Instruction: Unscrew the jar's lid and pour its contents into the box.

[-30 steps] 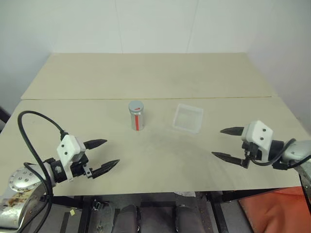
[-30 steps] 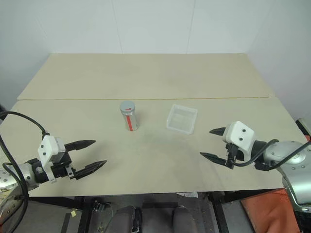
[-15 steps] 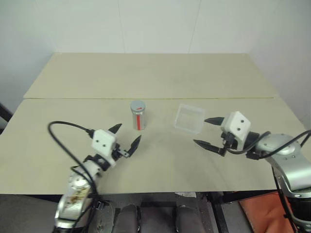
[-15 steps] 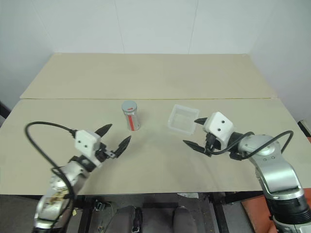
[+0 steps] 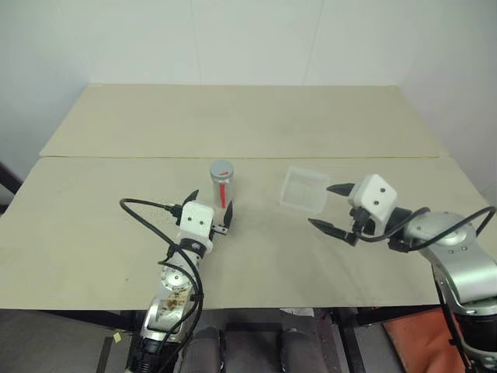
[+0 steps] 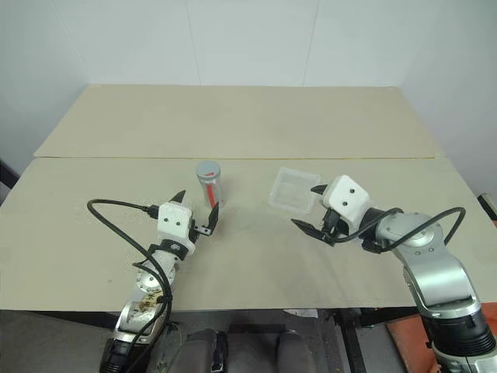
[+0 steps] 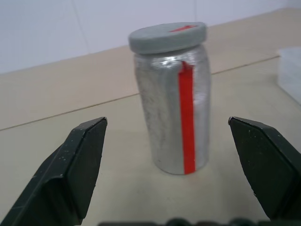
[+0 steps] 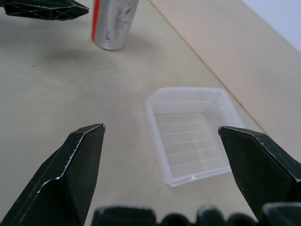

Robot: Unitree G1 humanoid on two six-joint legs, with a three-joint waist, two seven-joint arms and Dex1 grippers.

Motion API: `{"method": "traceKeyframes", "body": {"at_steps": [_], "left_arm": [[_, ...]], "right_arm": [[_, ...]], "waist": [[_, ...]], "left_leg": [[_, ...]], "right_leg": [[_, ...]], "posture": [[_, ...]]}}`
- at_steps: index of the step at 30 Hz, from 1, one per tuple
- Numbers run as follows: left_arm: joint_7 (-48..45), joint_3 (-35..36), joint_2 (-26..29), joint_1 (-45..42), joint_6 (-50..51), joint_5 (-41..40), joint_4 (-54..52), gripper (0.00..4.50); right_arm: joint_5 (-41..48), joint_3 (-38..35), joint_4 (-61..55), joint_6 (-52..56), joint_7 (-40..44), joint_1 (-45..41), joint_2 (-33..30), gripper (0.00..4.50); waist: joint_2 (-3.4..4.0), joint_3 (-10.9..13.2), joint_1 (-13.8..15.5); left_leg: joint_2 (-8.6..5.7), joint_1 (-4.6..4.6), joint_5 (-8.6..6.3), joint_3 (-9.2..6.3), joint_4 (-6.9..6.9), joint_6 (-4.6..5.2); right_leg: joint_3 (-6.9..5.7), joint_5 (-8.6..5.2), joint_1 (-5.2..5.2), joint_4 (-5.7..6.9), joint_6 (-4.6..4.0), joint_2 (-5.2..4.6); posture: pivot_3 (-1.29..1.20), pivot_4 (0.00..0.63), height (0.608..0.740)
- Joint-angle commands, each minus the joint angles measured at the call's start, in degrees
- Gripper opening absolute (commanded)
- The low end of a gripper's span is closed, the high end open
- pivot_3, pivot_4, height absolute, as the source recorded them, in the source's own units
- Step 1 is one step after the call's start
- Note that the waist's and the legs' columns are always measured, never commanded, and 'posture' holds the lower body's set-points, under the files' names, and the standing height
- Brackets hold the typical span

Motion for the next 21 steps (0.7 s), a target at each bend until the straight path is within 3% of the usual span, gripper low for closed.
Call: {"method": "traceKeyframes", "body": {"at_steps": [1, 9, 21], "left_arm": [[2.7, 0.1, -2.0, -2.2, -2.6, 0.8, 0.9, 4.49], [4.0, -2.2, -4.1, -5.3, -5.8, 2.5, 7.1, 4.49], [13.0, -2.2, -5.4, -11.5, -10.4, 8.1, 17.8, 4.49]], "right_arm": [[2.1, -2.4, -1.4, 1.5, -1.0, -1.2, 0.8, 4.5], [0.9, -2.7, -0.9, 1.1, -1.2, -1.5, 0.3, 4.5], [0.8, -3.3, -1.8, 1.4, -1.8, -0.9, 0.0, 4.5]], "waist": [[0.0, 0.0, 0.1], [0.0, 0.0, 0.2], [-0.02, 0.0, 0.2]], "left_leg": [[0.0, 0.0, 0.0, 0.0, 0.0, 0.0], [-0.02, -0.06, 0.0, 0.0, 0.0, 0.0], [-0.04, -0.06, 0.0, -0.01, 0.0, 0.0]], "right_leg": [[0.0, 0.0, 0.0, -0.01, 0.0, 0.0], [-0.01, 0.0, -0.02, -0.02, 0.01, -0.01], [-0.01, 0.01, -0.01, -0.04, 0.03, -0.01]], "posture": [[0.0, 0.15, 0.74], [0.0, 0.15, 0.74], [0.0, 0.15, 0.74]]}}
